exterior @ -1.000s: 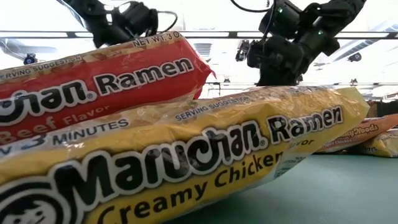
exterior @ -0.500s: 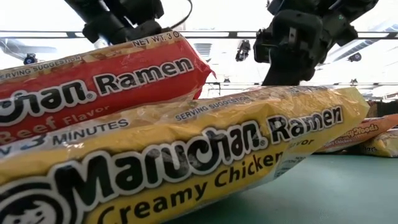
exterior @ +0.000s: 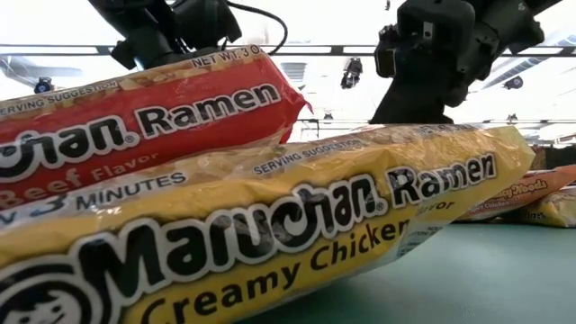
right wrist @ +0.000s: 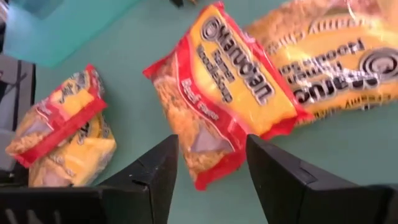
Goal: Sort Maruchan noodles
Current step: Put the red noodle pack into the green bin
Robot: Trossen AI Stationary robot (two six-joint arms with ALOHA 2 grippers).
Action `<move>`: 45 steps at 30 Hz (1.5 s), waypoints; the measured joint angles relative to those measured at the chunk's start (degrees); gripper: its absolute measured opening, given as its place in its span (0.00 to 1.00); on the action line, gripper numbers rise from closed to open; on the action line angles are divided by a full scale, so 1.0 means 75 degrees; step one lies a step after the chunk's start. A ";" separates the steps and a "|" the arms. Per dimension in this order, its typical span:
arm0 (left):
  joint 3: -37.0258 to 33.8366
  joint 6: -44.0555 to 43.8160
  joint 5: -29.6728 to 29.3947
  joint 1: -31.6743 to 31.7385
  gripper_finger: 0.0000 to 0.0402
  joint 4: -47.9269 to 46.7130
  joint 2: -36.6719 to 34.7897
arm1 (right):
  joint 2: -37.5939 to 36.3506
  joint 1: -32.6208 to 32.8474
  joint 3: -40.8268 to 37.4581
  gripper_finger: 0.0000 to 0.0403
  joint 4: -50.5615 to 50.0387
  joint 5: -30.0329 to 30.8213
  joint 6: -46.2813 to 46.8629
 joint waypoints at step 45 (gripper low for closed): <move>-0.0003 -0.1971 0.0677 -0.0028 0.55 0.2013 0.1143 | 0.2445 -0.0224 0.0182 0.42 0.0806 0.0120 -0.1356</move>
